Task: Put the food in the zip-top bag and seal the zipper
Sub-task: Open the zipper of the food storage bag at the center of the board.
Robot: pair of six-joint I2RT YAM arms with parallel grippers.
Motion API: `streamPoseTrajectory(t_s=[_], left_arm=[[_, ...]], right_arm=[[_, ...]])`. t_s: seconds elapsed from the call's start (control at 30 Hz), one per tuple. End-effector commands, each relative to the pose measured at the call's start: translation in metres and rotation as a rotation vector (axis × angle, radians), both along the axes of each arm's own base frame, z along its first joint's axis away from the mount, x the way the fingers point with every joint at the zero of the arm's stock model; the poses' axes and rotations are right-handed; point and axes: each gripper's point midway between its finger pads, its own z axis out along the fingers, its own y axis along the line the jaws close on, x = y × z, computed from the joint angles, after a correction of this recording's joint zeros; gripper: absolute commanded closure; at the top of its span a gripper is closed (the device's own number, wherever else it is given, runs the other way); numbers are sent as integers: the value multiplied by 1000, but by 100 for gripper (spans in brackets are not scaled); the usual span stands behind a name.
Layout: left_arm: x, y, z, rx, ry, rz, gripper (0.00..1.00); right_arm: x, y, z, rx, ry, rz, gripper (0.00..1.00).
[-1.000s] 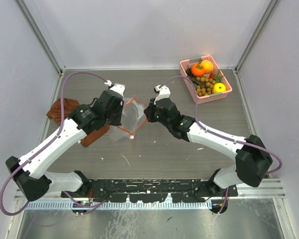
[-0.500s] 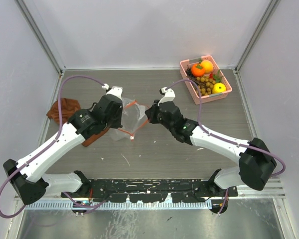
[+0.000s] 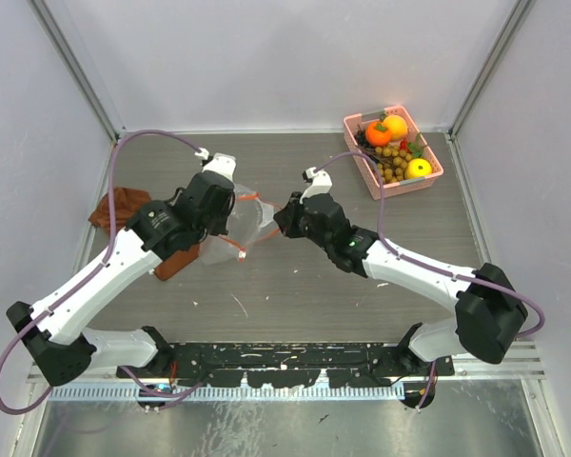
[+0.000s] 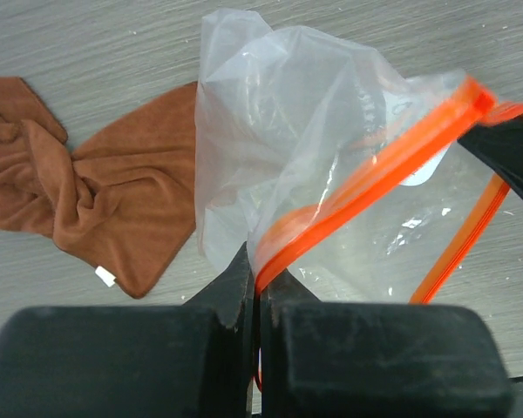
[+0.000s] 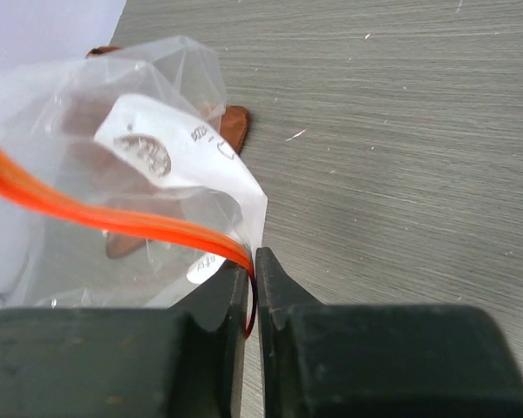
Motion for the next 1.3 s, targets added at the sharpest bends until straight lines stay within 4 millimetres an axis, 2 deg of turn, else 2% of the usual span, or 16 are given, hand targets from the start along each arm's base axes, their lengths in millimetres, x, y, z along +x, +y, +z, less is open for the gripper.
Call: streamPoseTrajectory(t_s=[0.0,0.1,0.13,0.2,0.33,0.43,0.57,0.73,0.9,1.07,1.13,1.27], left_arm=[[10,-5,16,28,-55,-19,100],[13,-12,15,23,-53,-35,100],[16,-17,6,39,-32,-39,100],[17,-22,3,31,-20,-45,100],[19,-30,0,9,-14,-51,100],[21,-28,-1,22,-17,-39,100],[25,-23,1,57,-25,-15,100],[28,-10,15,106,-64,23,100],[29,-3,24,134,-86,32,100],[33,-7,15,173,-76,5,100],[36,-9,6,200,-59,-8,100],[46,-15,-11,245,-41,-14,100]], right_arm=[[3,20,35,98,-60,75,81],[4,28,42,125,-70,105,61],[5,30,43,128,-73,107,56],[9,32,42,127,-75,96,46],[18,37,41,137,-85,80,34],[24,41,29,118,-65,65,33],[36,31,-7,41,-15,-9,34],[46,15,-50,-15,51,-54,44],[55,11,-77,-46,92,-61,50],[57,27,-80,-39,86,11,51],[56,35,-74,-21,70,52,51],[52,43,-54,1,27,122,44]])
